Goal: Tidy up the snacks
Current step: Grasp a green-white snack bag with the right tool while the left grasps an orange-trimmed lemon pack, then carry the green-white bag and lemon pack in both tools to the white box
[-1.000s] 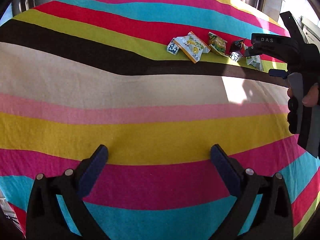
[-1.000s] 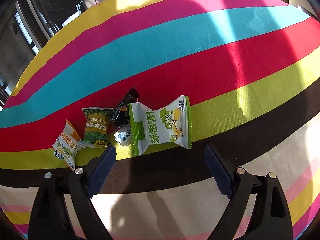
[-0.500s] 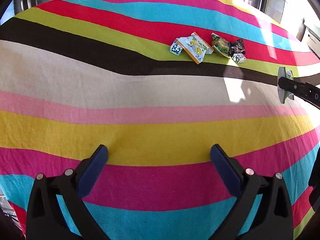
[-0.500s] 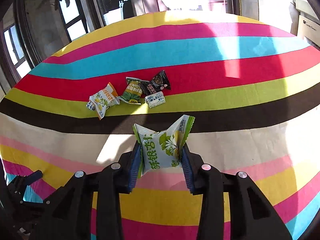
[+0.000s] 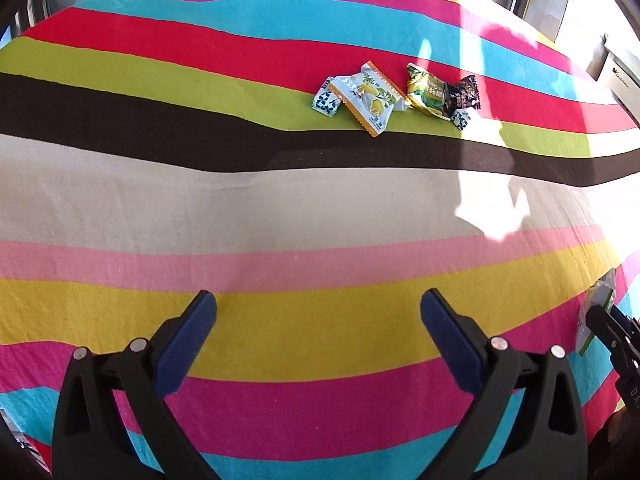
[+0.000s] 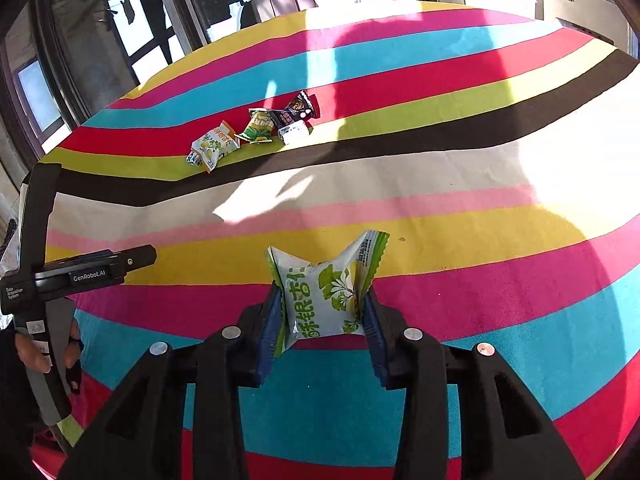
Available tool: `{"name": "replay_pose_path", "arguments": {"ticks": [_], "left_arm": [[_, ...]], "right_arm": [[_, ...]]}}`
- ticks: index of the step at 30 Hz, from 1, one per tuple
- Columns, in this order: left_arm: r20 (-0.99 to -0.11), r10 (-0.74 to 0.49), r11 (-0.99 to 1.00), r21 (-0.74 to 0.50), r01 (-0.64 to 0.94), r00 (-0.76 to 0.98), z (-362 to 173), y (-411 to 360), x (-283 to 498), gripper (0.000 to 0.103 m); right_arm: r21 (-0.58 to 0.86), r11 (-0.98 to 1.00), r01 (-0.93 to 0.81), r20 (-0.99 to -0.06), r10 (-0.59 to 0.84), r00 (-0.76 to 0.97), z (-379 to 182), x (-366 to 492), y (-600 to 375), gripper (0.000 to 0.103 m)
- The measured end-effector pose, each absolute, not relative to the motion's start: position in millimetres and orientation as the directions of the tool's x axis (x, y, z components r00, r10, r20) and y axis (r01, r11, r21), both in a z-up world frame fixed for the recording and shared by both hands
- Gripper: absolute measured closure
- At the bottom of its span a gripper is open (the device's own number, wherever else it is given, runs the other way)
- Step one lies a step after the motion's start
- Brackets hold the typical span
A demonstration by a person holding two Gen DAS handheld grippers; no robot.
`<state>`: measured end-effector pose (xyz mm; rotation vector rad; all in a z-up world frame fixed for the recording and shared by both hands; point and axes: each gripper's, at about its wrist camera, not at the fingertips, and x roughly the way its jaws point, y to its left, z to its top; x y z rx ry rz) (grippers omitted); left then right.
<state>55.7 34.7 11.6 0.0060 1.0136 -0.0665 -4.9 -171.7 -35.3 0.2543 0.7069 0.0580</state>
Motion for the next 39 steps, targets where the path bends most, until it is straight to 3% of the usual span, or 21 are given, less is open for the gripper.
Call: {"name": "replay_pose_path", "arguments": {"ticks": [5,12,14,15,16,19,23,27,32,39], "left_arm": [[-0.811,0.012,0.970,0.151,0.190,0.585,24,1,135,0.001],[-0.815,0.006,0.909,0.247,0.337,0.580,14,-37,206,0.005],[-0.825,-0.013,0.907,0.228,0.355,0.564,10,-40,211,0.023],[-0.828,-0.027,0.913,0.207,0.351,0.560,12,-38,209,0.052],[-0.816,-0.054,0.920,0.184,0.347,0.576,18,-35,202,0.058],[-0.742,-0.212,0.926,0.055,0.373,0.636,46,-21,153,0.058],[-0.706,-0.337,0.907,-0.066,0.417,0.622,57,5,66,0.058],[-0.708,-0.326,0.918,-0.081,0.387,0.626,46,30,-11,0.057],[-0.708,-0.331,0.940,-0.186,0.288,0.624,22,45,-74,0.057],[-0.678,-0.387,0.920,-0.323,0.221,0.624,12,68,-81,0.056]], "right_arm": [[0.294,0.955,0.049,-0.628,0.154,0.763,-38,-3,-181,0.064],[0.336,0.939,0.080,-0.633,0.162,0.757,-42,0,-188,0.063],[0.347,0.934,0.084,-0.630,0.166,0.759,-43,0,-190,0.063],[0.353,0.932,0.085,-0.628,0.168,0.760,-43,0,-191,0.064],[0.358,0.930,0.085,-0.625,0.171,0.761,-43,-1,-193,0.064],[0.362,0.929,0.084,-0.623,0.174,0.763,-43,-1,-193,0.063],[0.369,0.926,0.079,-0.619,0.182,0.764,-43,-1,-194,0.063],[0.373,0.925,0.076,-0.617,0.186,0.765,-43,-2,-194,0.063],[0.380,0.922,0.072,-0.611,0.192,0.768,-43,-3,-194,0.064],[0.395,0.917,0.057,-0.600,0.210,0.772,-42,-4,-195,0.064]]}}
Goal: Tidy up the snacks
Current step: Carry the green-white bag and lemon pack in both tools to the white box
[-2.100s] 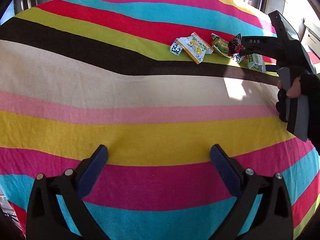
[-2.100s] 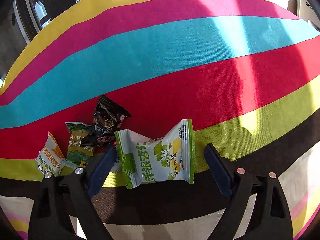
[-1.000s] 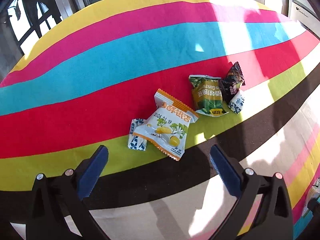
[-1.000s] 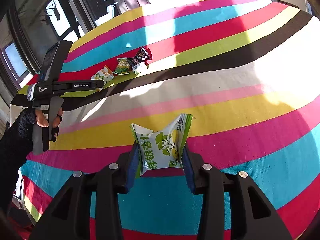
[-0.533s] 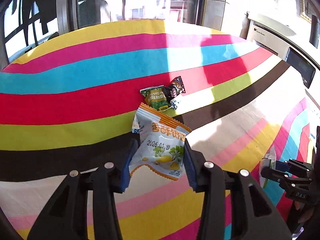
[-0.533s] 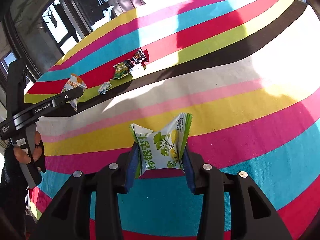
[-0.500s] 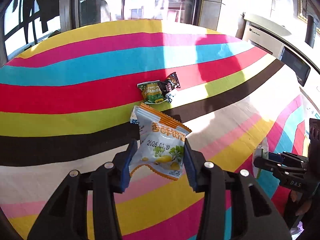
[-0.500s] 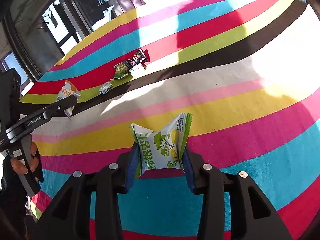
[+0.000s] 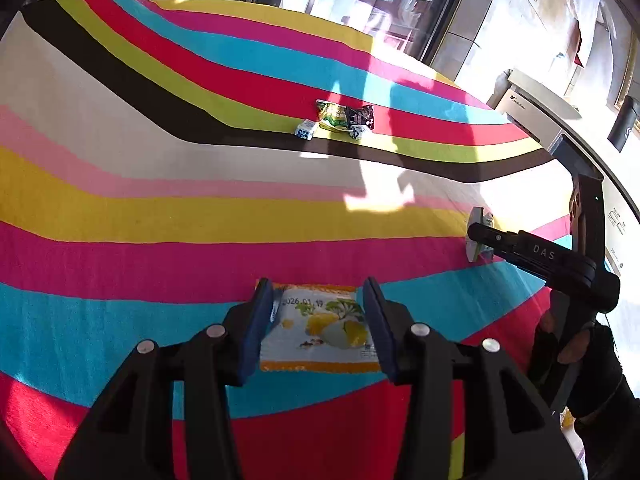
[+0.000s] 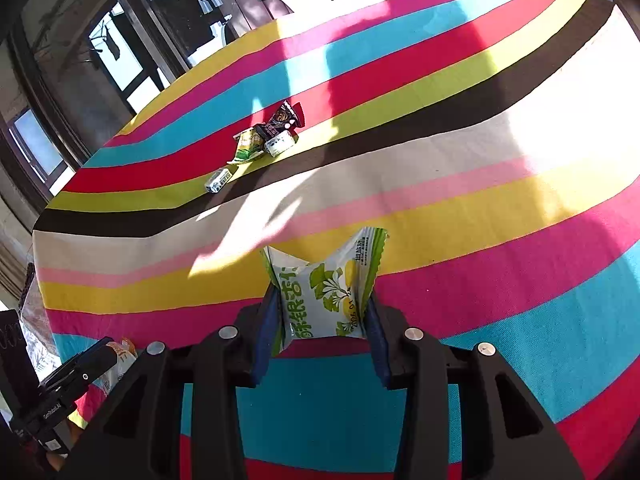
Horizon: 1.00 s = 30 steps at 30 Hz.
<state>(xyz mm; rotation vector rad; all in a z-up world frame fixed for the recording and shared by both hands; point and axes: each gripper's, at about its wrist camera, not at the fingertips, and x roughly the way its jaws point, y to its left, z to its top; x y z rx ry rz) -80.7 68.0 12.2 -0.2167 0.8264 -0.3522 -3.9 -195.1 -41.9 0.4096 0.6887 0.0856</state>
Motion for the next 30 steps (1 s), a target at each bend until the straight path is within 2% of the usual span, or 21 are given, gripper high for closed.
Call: {"name": "replay_pose_path", "arguments": {"ticks": [2,6,9,11,12,13,15,19,26,30], "left_arm": [[-0.676,-0.404,0.911,-0.358,0.205,0.616,9,74,-79,0.056],[-0.692,-0.404,0.913,-0.352,0.209,0.599,8,68,-73,0.053],[-0.704,-0.423,0.906,-0.338,0.254,0.571,7,60,-71,0.039],[-0.720,-0.391,0.920,-0.292,0.260,0.574,8,53,-73,0.039],[-0.727,-0.376,0.926,-0.269,0.266,0.574,8,50,-74,0.040],[-0.734,-0.360,0.932,-0.248,0.266,0.577,8,48,-74,0.052],[-0.729,-0.375,0.926,-0.261,0.273,0.573,8,48,-77,0.058],[-0.695,-0.357,0.932,-0.226,0.282,0.624,19,49,-103,0.058],[-0.685,-0.413,0.911,-0.319,0.263,0.600,21,62,-142,0.058],[-0.687,-0.417,0.909,-0.307,0.282,0.595,24,57,-157,0.058]], "right_arm": [[0.398,0.916,0.044,-0.588,0.217,0.779,-41,-7,-195,0.064],[0.404,0.914,0.021,-0.565,0.232,0.791,-36,-12,-195,0.064],[0.432,0.901,0.049,-0.555,0.223,0.802,-31,-27,-195,0.064],[0.460,0.887,0.045,-0.536,0.237,0.810,-29,-44,-190,0.064],[0.447,0.893,0.043,-0.540,0.231,0.809,-28,-52,-184,0.064],[0.422,0.906,0.039,-0.547,0.219,0.808,-26,-60,-177,0.064],[0.372,0.928,0.026,-0.562,0.202,0.802,-24,-76,-163,0.064],[0.297,0.955,0.009,-0.589,0.176,0.789,-23,-103,-144,0.064],[0.259,0.965,-0.023,-0.624,0.186,0.759,-29,-133,-128,0.064],[0.259,0.965,-0.042,-0.622,0.200,0.757,-31,-148,-123,0.064]]}}
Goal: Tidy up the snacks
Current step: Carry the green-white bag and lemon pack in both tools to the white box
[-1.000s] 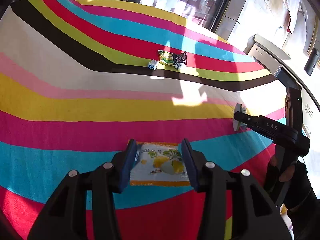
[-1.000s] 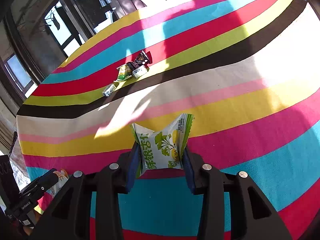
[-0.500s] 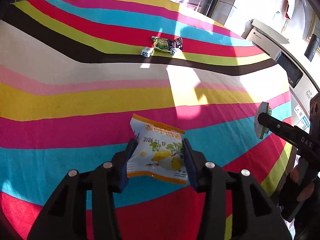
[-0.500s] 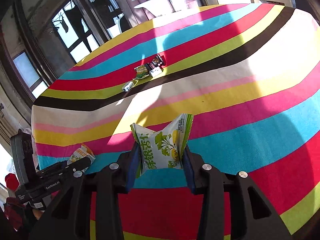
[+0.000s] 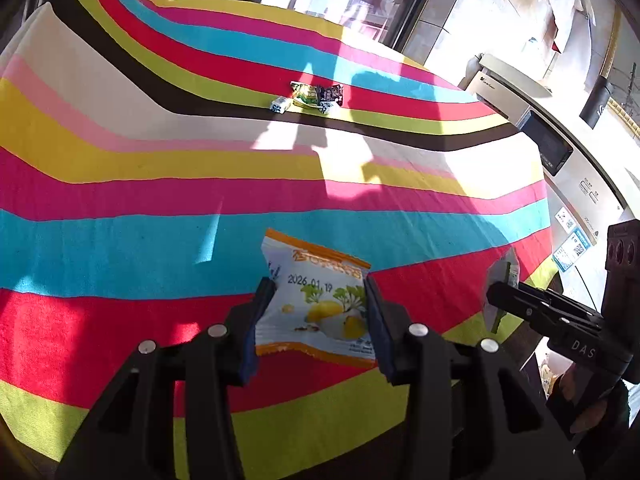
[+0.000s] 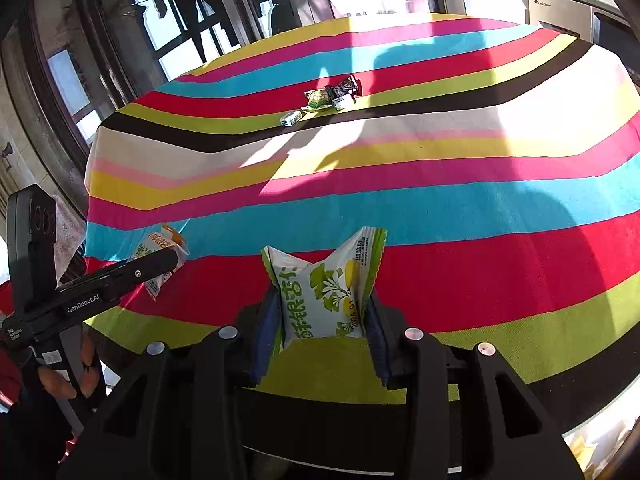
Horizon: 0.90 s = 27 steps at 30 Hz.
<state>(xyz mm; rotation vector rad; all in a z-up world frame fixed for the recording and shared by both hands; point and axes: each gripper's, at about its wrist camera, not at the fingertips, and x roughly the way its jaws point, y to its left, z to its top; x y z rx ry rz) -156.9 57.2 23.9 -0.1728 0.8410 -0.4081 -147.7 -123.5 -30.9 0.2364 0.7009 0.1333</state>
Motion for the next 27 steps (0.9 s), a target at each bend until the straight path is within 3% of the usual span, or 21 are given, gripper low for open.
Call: {"name": "replay_pose_path", "arguments": {"ticks": [10,18,27], "left_arm": [[-0.701,-0.491,0.860,-0.294,0.418,0.517,29,2,-179,0.058],[-0.686,-0.627,0.721,-0.334,0.607,0.369,43,-83,-195,0.058],[-0.695,-0.700,0.506,-0.319,0.802,0.166,51,-197,-242,0.057]], "right_arm": [[0.223,0.972,-0.072,-0.622,0.199,0.758,-22,-189,-143,0.064],[0.246,0.968,0.039,-0.610,0.124,0.782,-24,-246,-197,0.063],[0.315,0.920,0.234,-0.598,0.001,0.801,-38,-316,-259,0.063]]}}
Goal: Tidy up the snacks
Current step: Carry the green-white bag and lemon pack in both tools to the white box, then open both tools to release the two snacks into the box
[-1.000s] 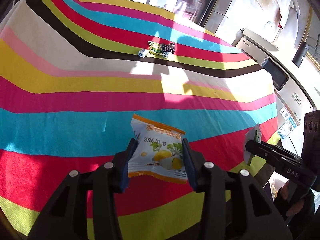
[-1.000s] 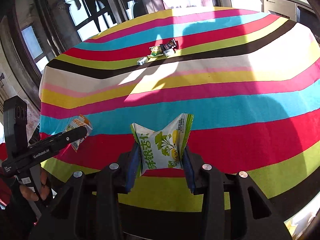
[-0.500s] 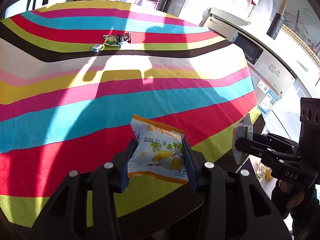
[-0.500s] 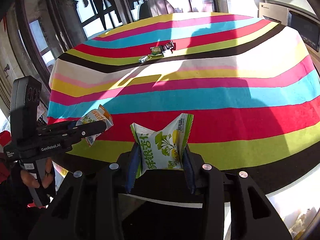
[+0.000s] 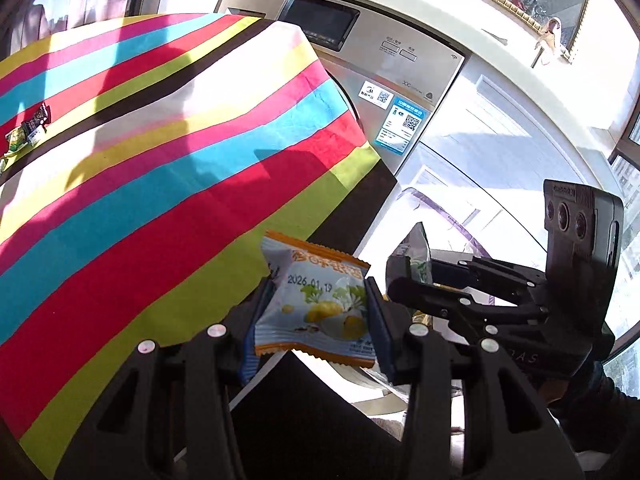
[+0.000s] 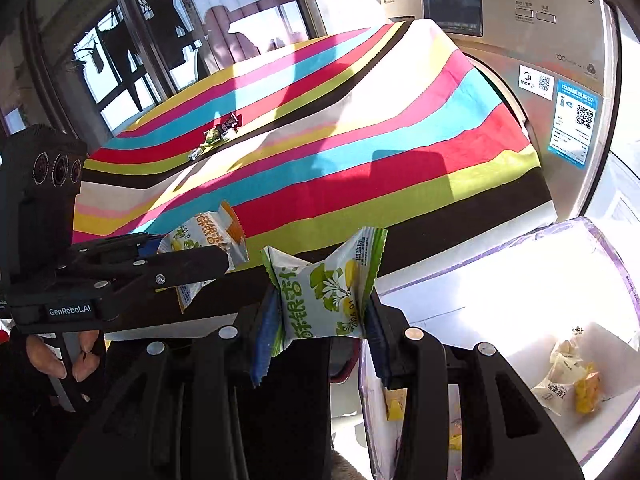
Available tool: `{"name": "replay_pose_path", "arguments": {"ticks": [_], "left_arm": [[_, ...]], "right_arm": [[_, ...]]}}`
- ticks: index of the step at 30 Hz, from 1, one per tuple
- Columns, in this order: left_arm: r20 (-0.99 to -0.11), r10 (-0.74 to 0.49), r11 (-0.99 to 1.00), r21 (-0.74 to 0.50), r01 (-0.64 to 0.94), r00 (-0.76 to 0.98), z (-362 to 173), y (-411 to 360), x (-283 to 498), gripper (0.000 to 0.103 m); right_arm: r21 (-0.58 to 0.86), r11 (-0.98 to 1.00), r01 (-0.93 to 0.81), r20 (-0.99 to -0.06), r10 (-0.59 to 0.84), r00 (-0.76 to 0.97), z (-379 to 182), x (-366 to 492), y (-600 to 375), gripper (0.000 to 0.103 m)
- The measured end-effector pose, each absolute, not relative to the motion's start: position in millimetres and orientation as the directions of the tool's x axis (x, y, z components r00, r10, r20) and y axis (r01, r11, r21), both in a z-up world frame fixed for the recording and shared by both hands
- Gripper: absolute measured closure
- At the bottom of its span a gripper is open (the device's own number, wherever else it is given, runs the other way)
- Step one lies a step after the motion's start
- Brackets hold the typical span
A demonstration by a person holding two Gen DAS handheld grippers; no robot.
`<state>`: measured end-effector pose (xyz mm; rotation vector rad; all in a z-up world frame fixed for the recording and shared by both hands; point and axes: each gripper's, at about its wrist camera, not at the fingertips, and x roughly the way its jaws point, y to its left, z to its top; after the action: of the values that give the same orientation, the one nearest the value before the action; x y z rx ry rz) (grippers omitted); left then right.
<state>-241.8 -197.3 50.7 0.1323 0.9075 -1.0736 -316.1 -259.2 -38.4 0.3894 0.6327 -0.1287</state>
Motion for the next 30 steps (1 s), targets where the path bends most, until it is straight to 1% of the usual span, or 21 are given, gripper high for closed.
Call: {"name": "replay_pose_path", "arguments": {"ticks": [4,8,10,11,12,13,15,16,18,21,24,26,30], "left_arm": [[-0.713,-0.694,0.421,-0.288,0.860,0.101,49,-239,-265,0.057],[-0.735,-0.677,0.355,-0.269,0.895,0.048,43,-275,-285,0.057],[-0.735,-0.678,0.315,-0.277,0.908,0.011,40,-291,-294,0.055],[-0.726,-0.687,0.284,-0.297,0.912,-0.022,39,-296,-299,0.053],[-0.718,-0.695,0.267,-0.302,0.915,-0.034,40,-300,-303,0.037],[-0.710,-0.703,0.265,-0.291,0.919,-0.022,42,-301,-306,0.017],[-0.685,-0.728,0.280,-0.265,0.923,0.023,47,-294,-306,0.005],[-0.680,-0.732,0.295,-0.257,0.920,0.045,49,-288,-302,0.003],[-0.685,-0.721,0.356,-0.242,0.903,0.101,50,-275,-285,0.002],[-0.701,-0.673,0.508,-0.209,0.836,0.234,46,-235,-243,0.002],[-0.735,-0.550,0.692,-0.135,0.709,0.397,39,-179,-194,0.002],[-0.749,-0.445,0.793,-0.075,0.605,0.490,35,-137,-163,0.002],[-0.744,-0.281,0.907,0.001,0.422,0.606,31,-57,-110,0.002]], "right_arm": [[0.330,0.887,0.323,-0.606,-0.064,0.793,-50,-344,-283,0.063],[0.292,0.849,0.439,-0.625,-0.178,0.760,-59,-368,-304,0.063],[0.273,0.821,0.502,-0.641,-0.234,0.731,-65,-378,-318,0.057],[0.251,0.799,0.546,-0.651,-0.278,0.706,-67,-384,-326,0.055],[0.226,0.777,0.588,-0.662,-0.320,0.678,-69,-388,-332,0.038],[0.219,0.757,0.616,-0.665,-0.346,0.662,-69,-392,-339,0.028],[0.253,0.720,0.646,-0.646,-0.372,0.667,-68,-404,-352,0.027],[0.271,0.708,0.653,-0.642,-0.373,0.670,-67,-409,-356,0.027],[0.288,0.698,0.656,-0.640,-0.369,0.673,-68,-413,-362,0.027],[0.300,0.707,0.641,-0.650,-0.340,0.679,-70,-405,-359,0.027],[0.320,0.739,0.593,-0.663,-0.272,0.697,-77,-386,-345,0.026],[0.329,0.773,0.542,-0.670,-0.214,0.711,-80,-368,-327,0.026],[0.289,0.856,0.430,-0.676,-0.135,0.724,-75,-326,-287,0.022]]}}
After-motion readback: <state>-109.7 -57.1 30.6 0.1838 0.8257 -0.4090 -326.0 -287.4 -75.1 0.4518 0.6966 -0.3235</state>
